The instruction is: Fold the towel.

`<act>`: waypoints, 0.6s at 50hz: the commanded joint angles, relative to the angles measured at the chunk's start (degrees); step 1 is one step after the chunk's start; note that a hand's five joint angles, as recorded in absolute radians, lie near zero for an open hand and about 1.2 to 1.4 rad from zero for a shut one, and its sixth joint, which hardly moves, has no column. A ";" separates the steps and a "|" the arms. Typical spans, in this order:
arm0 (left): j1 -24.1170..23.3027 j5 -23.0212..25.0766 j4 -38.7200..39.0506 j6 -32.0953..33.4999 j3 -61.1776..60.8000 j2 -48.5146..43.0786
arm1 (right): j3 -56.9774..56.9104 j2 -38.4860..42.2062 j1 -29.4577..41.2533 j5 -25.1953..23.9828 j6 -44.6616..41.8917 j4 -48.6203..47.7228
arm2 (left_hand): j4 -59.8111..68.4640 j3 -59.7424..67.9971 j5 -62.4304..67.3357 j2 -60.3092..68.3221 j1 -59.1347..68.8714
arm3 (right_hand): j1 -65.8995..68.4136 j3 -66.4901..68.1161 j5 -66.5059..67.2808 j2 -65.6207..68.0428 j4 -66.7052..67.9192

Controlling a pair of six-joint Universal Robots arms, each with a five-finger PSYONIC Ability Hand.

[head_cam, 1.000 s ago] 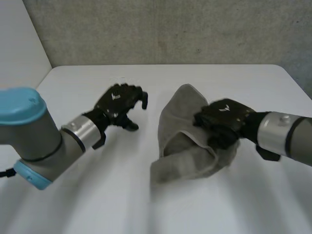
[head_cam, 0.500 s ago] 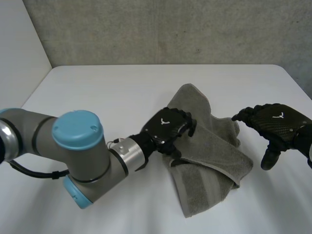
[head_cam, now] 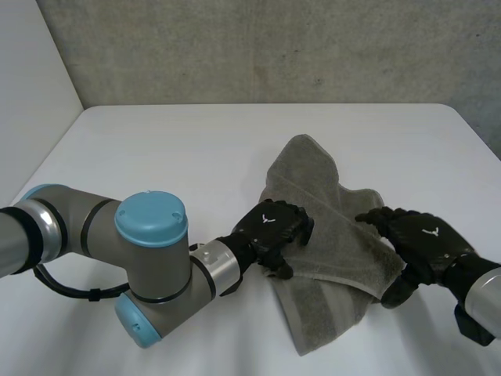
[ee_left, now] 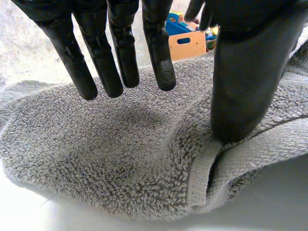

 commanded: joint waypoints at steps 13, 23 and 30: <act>0.01 -0.44 -5.16 0.80 -2.79 3.42 | 0.87 10.78 5.09 1.70 8.04 -12.93 | -8.36 -8.41 -6.23 -8.10 -7.19 | 28.52 27.91 28.46 28.40 27.46; -0.16 -5.09 -1.83 0.45 1.51 -1.76 | -2.12 10.07 6.50 1.96 11.73 -14.34 | -4.18 -4.23 -2.06 -3.92 -3.01 | 51.57 50.96 51.51 51.45 50.51; -0.34 -11.06 -1.12 0.62 9.23 -4.85 | -6.16 9.46 7.11 1.87 12.08 -14.16 | 34.29 34.24 36.42 34.55 35.46 | 49.89 49.28 49.82 49.77 48.83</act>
